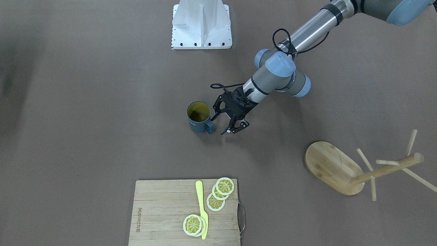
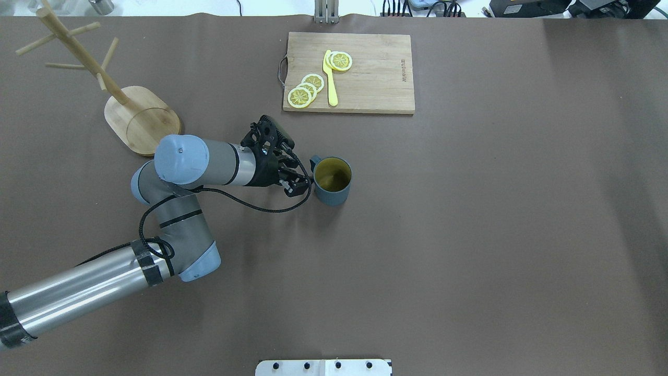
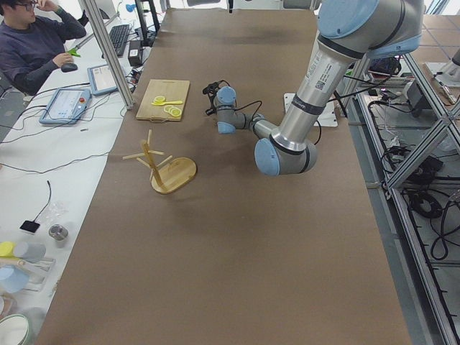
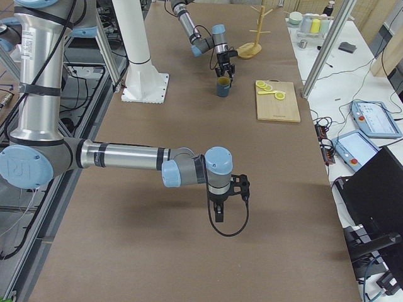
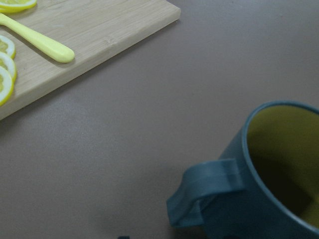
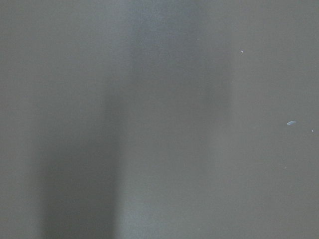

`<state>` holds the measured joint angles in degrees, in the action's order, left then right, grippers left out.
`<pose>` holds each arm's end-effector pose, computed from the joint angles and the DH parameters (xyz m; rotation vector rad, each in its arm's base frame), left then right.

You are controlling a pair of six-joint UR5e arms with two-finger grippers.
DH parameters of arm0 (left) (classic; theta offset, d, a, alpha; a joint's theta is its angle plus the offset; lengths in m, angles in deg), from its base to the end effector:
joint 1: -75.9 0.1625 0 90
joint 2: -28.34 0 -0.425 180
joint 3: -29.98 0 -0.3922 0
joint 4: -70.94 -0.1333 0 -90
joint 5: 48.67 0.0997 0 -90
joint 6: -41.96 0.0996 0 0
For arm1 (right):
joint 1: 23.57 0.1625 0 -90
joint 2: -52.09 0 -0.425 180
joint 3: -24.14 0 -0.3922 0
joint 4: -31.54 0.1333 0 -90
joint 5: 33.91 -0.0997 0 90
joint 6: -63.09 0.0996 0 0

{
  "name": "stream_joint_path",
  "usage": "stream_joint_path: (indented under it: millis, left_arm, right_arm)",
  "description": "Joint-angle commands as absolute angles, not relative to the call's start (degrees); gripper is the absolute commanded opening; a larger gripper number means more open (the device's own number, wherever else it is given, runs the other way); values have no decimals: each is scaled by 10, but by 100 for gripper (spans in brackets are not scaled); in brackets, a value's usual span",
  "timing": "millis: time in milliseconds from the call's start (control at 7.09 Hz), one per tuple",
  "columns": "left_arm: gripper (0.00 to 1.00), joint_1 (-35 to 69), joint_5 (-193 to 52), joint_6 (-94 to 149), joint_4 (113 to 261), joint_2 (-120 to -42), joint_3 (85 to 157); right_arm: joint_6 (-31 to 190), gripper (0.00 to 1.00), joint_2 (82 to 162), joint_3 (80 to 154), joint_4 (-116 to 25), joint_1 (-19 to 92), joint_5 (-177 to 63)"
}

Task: Hang cup on storage rack
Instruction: 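Move the left gripper to the mug handle and grasp it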

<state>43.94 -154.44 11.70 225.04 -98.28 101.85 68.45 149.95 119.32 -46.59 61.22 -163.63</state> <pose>0.5660 -0.4783 0.2927 0.8846 1.1787 0.5936 0.0290 -0.4488 0.6615 0.0895 -0.7030 -0.0531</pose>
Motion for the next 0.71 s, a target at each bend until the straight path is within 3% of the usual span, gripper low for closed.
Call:
stream_joint_path:
  millis: [0, 564]
  left_arm:
    - [56, 438, -1543, 114, 2250, -992, 1016]
    - [55, 435, -1516, 113, 2250, -995, 1006]
  right_arm:
    - [685, 100, 1498, 1194, -466, 612, -1636]
    - [685, 100, 1497, 1194, -466, 612, -1636]
